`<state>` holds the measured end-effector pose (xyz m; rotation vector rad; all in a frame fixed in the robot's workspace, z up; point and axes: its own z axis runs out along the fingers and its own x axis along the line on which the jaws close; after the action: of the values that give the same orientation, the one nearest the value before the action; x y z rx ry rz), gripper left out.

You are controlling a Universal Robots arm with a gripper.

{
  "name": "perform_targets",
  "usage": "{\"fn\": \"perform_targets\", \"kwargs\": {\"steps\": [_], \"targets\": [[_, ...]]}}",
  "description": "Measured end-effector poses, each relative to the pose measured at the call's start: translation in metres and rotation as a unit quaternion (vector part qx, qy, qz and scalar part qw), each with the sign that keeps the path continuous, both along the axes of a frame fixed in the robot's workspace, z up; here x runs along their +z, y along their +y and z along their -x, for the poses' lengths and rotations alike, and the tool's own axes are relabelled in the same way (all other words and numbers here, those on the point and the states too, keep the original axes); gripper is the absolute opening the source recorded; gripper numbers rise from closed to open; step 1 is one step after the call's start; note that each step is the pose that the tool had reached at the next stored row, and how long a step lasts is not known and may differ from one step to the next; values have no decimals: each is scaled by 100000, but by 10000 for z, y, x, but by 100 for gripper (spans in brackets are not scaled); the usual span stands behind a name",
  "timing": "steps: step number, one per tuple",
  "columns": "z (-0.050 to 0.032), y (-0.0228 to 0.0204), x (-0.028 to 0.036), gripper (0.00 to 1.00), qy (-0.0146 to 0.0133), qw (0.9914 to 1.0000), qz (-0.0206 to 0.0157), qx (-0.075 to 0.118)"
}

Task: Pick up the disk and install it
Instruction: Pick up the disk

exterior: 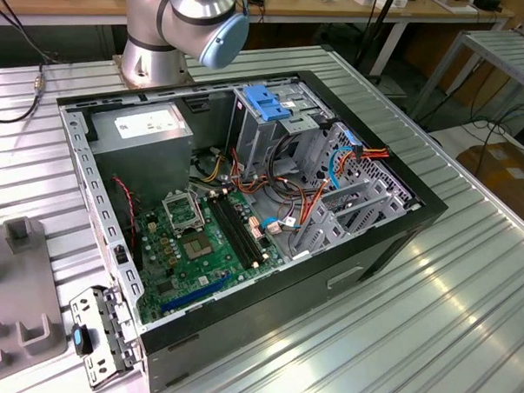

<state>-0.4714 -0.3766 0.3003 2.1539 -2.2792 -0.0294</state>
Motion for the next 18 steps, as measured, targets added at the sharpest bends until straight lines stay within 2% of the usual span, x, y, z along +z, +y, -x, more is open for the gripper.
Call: {"fn": "perform_targets", "kwargs": {"steps": [8, 12, 18], "targets": [[0, 0, -1, 37, 2, 100000, 133, 19], [0, -3, -2, 37, 2, 99982, 138, 1911], [0, -3, -3, 37, -4, 99978, 137, 2093]]}}
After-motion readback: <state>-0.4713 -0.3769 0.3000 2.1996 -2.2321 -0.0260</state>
